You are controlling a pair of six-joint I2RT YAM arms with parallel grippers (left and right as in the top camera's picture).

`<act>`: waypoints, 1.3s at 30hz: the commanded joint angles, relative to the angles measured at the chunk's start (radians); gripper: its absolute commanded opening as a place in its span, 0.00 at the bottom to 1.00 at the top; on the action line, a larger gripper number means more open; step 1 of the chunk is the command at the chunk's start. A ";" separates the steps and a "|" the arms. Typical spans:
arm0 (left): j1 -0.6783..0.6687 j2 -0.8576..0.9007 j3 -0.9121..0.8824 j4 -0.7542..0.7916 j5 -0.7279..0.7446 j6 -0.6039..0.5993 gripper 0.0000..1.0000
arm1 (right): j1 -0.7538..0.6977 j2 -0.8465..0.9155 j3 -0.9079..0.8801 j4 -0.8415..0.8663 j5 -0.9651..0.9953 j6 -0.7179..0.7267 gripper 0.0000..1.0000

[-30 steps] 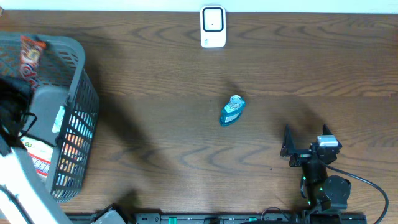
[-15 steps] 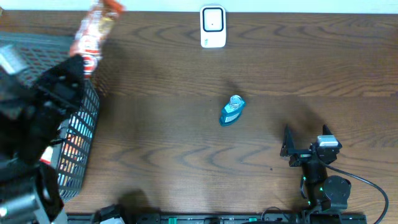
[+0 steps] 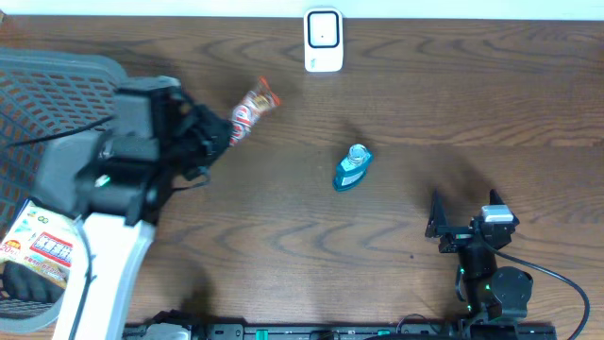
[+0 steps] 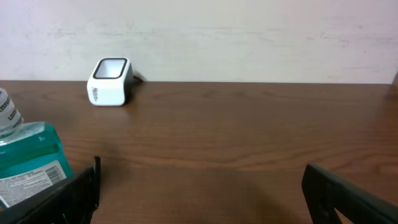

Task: Scan the item barcode
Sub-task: 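Carry chocolate bar past scanner and place it beside bottle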

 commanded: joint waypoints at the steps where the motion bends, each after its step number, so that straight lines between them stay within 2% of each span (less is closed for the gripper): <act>1: -0.099 0.128 -0.031 0.033 -0.095 -0.080 0.07 | 0.008 -0.005 -0.001 -0.004 0.004 0.014 0.99; 5: -0.171 0.257 -0.032 0.045 -0.166 -0.113 0.07 | 0.008 -0.005 -0.001 -0.003 0.004 0.014 0.99; 11: -0.238 0.428 -0.032 0.111 -0.172 -0.150 0.07 | 0.008 -0.005 -0.001 -0.003 0.004 0.014 0.99; 20: -0.323 0.526 -0.032 0.138 -0.172 -0.190 0.08 | 0.008 -0.005 -0.001 -0.004 0.004 0.014 0.99; 23: -0.353 0.523 -0.032 0.150 -0.172 -0.192 0.42 | 0.008 -0.005 -0.001 -0.003 0.004 0.014 0.99; 25: -0.353 0.518 -0.032 0.148 -0.172 -0.191 0.53 | 0.008 -0.005 -0.001 -0.003 0.004 0.014 0.99; 27: -0.351 0.507 -0.031 0.146 -0.173 -0.191 0.69 | 0.008 -0.005 -0.001 -0.003 0.004 0.014 0.99; 29: -0.347 0.491 -0.031 0.144 -0.173 -0.190 0.75 | 0.008 -0.005 -0.001 -0.004 0.004 0.014 0.99; 33: -0.327 0.419 -0.030 0.134 -0.208 -0.173 0.80 | 0.008 -0.005 -0.001 -0.004 0.004 0.014 0.99; 35: -0.309 0.364 -0.029 0.134 -0.222 -0.142 0.86 | 0.008 -0.005 -0.001 -0.003 0.004 0.014 0.99; 39: -0.261 0.235 -0.021 0.134 -0.251 -0.039 0.88 | 0.008 -0.005 -0.001 -0.003 0.004 0.014 0.99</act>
